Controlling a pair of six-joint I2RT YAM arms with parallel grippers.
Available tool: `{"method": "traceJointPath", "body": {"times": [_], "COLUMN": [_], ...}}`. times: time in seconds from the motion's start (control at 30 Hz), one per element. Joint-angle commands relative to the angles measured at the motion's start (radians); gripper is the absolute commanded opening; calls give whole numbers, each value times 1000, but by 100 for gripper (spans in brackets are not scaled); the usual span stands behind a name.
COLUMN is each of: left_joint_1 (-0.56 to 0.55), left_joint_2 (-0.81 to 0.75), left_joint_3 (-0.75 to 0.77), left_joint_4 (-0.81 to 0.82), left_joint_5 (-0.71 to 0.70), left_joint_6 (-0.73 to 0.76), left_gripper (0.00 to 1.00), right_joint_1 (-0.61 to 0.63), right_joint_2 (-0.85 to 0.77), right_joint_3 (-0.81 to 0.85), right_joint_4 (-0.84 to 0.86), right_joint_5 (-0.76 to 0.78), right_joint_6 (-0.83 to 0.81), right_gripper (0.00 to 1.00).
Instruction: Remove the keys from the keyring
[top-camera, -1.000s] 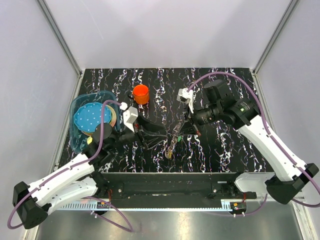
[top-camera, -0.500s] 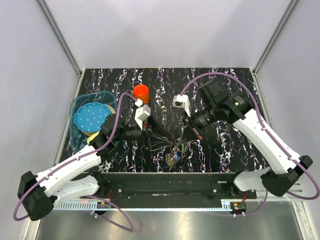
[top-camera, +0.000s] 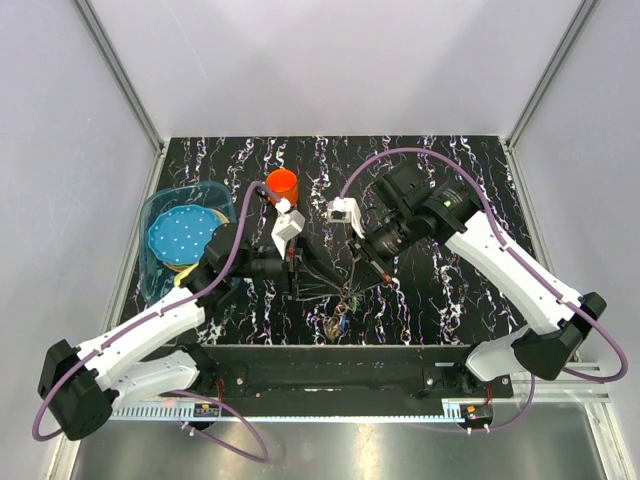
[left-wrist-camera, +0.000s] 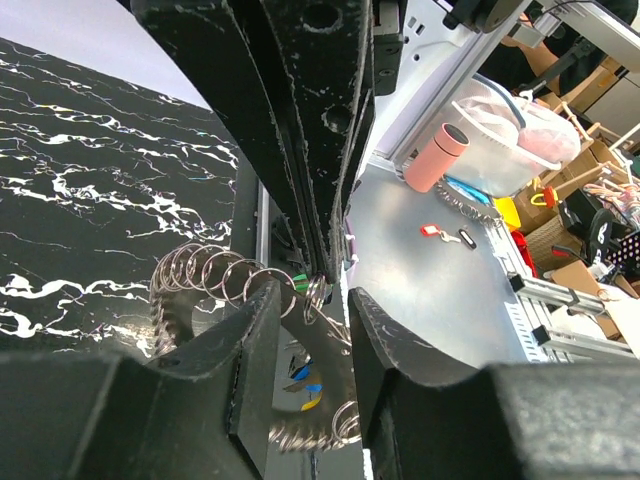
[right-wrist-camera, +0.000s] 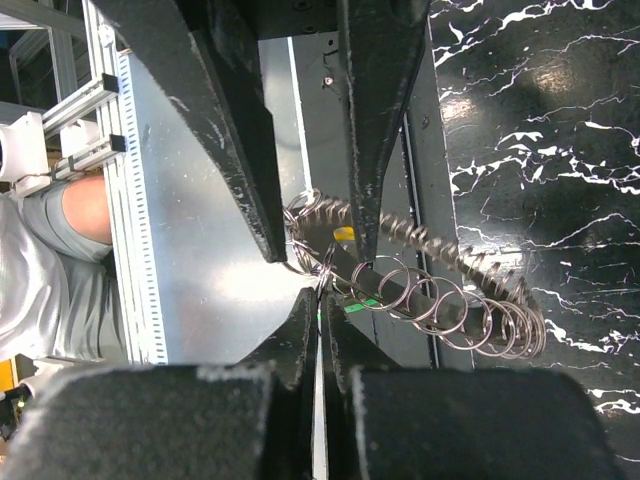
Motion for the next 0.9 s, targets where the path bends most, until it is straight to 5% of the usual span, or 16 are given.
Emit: {"method": "traceJointPath", "body": {"times": [0.0, 0.87], "left_joint_1": [13, 13], "left_joint_2": [4, 53], "left_joint_3": [35, 82], "left_joint_4": [40, -7], "left_joint_5": [65, 162], "left_joint_6": [9, 70], "left_gripper": [35, 25], "right_joint_1": [19, 33], "right_joint_2": [-14, 20], "right_joint_3": [35, 9], "right_joint_4": [28, 57], "right_joint_5": [-71, -109], "right_joint_6": [-12, -17], "right_gripper": [0, 0]}}
